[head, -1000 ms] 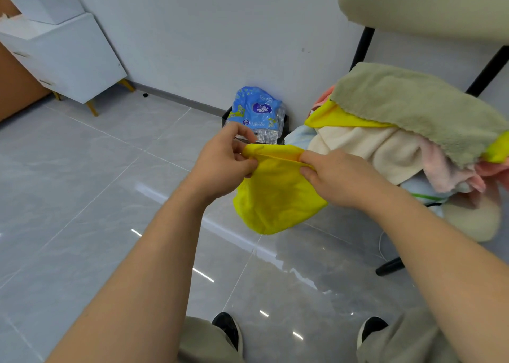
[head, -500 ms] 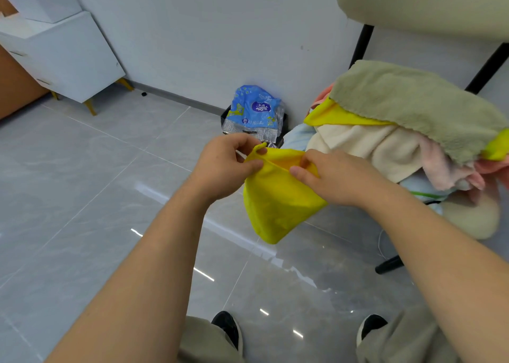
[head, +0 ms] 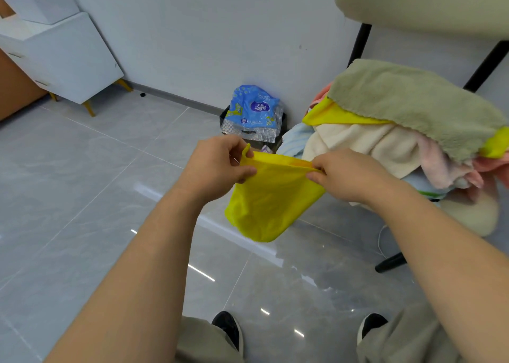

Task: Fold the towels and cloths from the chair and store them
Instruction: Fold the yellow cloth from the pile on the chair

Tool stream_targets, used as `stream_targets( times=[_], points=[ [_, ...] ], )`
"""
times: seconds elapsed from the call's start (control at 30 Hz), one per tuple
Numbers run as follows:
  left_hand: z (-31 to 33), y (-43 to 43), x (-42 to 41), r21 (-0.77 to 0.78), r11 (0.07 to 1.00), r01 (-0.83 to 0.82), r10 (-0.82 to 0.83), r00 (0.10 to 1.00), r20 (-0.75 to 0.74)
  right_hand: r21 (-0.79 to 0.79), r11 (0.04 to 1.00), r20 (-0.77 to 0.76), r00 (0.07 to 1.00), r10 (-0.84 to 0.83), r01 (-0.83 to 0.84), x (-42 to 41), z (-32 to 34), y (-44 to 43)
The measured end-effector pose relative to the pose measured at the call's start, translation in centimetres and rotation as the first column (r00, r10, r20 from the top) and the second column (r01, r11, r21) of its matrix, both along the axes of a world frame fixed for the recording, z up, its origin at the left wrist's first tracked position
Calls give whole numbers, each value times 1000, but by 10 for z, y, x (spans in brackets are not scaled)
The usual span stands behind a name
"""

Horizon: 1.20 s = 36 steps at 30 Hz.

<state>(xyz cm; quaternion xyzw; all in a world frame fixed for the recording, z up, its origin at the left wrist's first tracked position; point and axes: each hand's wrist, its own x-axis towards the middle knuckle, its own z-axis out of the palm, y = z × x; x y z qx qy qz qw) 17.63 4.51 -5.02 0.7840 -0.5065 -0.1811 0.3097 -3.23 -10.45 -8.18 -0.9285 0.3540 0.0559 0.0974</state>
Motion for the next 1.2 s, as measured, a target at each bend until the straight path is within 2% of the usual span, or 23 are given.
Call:
stream_targets(
  times=[0.1, 0.3, 0.47, 0.63, 0.87, 1.1, 1.2],
  points=[
    [-4, 0, 1, 55, 998, 15, -18, 999, 47, -7, 999, 56, 997, -45, 45, -2, 1, -1],
    [-7, -2, 4, -24, 998, -50, 55, 972, 227, 0, 995, 182, 978, -102, 103, -2, 2, -1],
    [-7, -2, 3, -34, 996, -79, 84, 974, 209, -101, 990, 137, 987, -82, 97, 0, 3, -1],
    [-5, -1, 4, 0, 997, -83, 80, 963, 259, -126, 988, 119, 990, -75, 90, 2, 4, -1],
    [-4, -1, 4, -28, 985, -169, 171, 978, 117, 96, 993, 260, 961, -97, 75, 4, 7, -4],
    [-5, -2, 3, -10, 973, -230, 230, 973, -39, 130, 988, 270, 957, -111, 78, 2, 9, -5],
    [-4, -3, 3, -30, 968, -251, 243, 958, -152, 120, 989, 271, 955, -118, 88, 2, 12, -4]
  ],
)
